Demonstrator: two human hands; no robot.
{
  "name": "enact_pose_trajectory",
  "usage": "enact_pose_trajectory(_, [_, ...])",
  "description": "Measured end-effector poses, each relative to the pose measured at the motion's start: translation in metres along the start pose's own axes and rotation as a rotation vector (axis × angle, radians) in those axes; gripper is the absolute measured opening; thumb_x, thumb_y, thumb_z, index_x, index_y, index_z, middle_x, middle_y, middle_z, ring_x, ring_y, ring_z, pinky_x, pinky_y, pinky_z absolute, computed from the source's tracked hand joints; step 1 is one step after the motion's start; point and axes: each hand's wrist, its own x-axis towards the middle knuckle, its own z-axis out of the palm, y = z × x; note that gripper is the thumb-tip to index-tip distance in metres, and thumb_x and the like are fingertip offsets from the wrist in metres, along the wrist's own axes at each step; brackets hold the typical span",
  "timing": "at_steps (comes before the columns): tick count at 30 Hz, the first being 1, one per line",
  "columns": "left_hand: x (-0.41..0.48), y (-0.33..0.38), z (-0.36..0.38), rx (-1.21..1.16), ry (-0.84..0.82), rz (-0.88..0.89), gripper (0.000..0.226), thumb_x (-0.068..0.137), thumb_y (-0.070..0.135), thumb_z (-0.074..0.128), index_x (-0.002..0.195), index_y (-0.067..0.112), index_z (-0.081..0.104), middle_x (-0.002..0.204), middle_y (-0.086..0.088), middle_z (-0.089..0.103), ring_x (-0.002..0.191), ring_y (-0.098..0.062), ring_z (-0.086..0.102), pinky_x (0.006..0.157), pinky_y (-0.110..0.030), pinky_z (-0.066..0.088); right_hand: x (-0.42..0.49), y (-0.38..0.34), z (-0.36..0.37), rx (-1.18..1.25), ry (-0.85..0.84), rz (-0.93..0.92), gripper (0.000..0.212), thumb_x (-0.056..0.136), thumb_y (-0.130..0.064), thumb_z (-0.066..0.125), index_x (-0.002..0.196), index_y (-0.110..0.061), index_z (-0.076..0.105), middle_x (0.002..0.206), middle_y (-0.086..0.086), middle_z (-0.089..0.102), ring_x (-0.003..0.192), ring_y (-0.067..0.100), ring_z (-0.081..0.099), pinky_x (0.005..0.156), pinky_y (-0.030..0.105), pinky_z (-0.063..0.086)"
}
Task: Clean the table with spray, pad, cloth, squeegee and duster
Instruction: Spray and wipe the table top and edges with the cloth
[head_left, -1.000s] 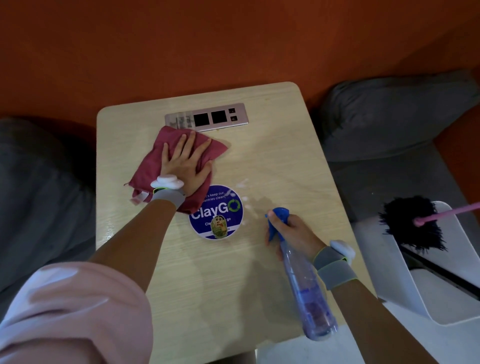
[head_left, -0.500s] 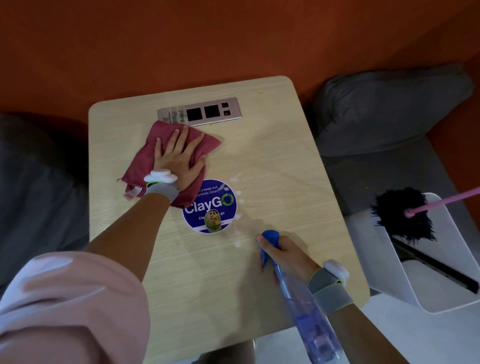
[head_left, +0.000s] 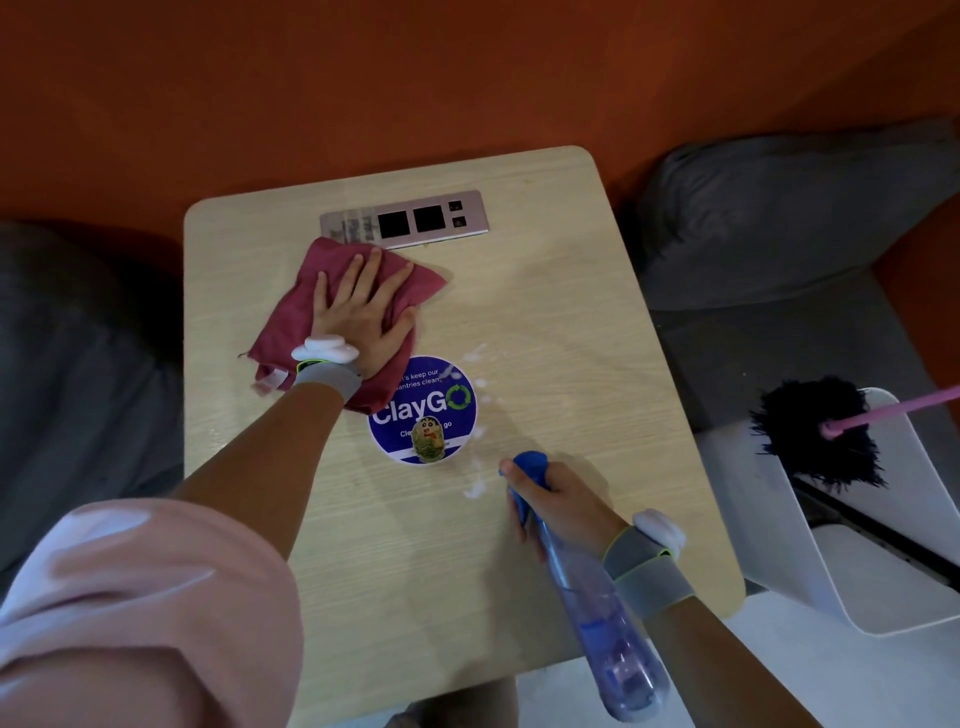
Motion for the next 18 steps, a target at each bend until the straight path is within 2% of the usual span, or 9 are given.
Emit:
enact_pose_trajectory(4, [0.001, 0.0, -0.001, 0.005, -0.002, 0.009, 0.06, 0.09, 0.062, 0.016, 0.147, 0.044, 0.019, 0.16, 0.006, 0.012, 0.146, -0.018, 0.012, 0.116, -0.054, 0.005, 0.002, -0.004, -0.001, 0.044, -0.024, 0.008, 0.054, 0.099, -0.049, 0.042, 0.071, -0.005, 0.055, 0.068, 0.01, 0.068, 0.036, 0.025, 0.053, 0.05, 0.031, 0.045])
enact_pose_trajectory(8, [0.01, 0.002, -0.003, 0.012, -0.019, 0.039, 0.061, 0.09, 0.061, 0.017, 0.148, 0.042, 0.016, 0.16, 0.005, 0.01, 0.147, -0.018, 0.008, 0.116, -0.054, 0.004, 0.0, -0.001, -0.004, 0.057, -0.039, -0.028, 0.056, 0.095, -0.054, 0.042, 0.067, -0.007, 0.052, 0.061, 0.012, 0.064, 0.037, 0.027, 0.052, 0.045, 0.027, 0.044])
enact_pose_trajectory(11, [0.028, 0.012, -0.004, 0.022, -0.037, 0.083, 0.062, 0.091, 0.06, 0.017, 0.15, 0.039, 0.014, 0.16, 0.006, 0.006, 0.148, -0.018, 0.004, 0.116, -0.056, 0.003, -0.002, 0.007, -0.01, 0.133, 0.016, -0.013, 0.059, 0.087, -0.06, 0.043, 0.073, -0.005, 0.057, 0.069, 0.012, 0.068, 0.038, 0.028, 0.052, 0.043, 0.027, 0.045])
enact_pose_trajectory(15, [0.037, 0.039, -0.005, 0.065, -0.051, 0.175, 0.065, 0.09, 0.061, 0.011, 0.15, 0.037, 0.012, 0.16, 0.004, 0.01, 0.148, -0.021, 0.005, 0.116, -0.057, 0.002, -0.012, 0.017, -0.018, 0.22, 0.111, -0.027, 0.055, 0.09, -0.054, 0.042, 0.076, -0.003, 0.058, 0.071, 0.013, 0.068, 0.039, 0.027, 0.051, 0.042, 0.027, 0.045])
enact_pose_trajectory(18, [0.019, 0.07, -0.001, 0.083, -0.068, 0.297, 0.062, 0.091, 0.059, 0.014, 0.15, 0.038, 0.013, 0.16, 0.003, 0.013, 0.147, -0.024, 0.007, 0.116, -0.056, 0.004, -0.021, 0.025, -0.021, 0.285, 0.158, -0.034, 0.055, 0.089, -0.054, 0.043, 0.08, -0.001, 0.057, 0.071, 0.016, 0.068, 0.045, 0.031, 0.05, 0.042, 0.031, 0.045])
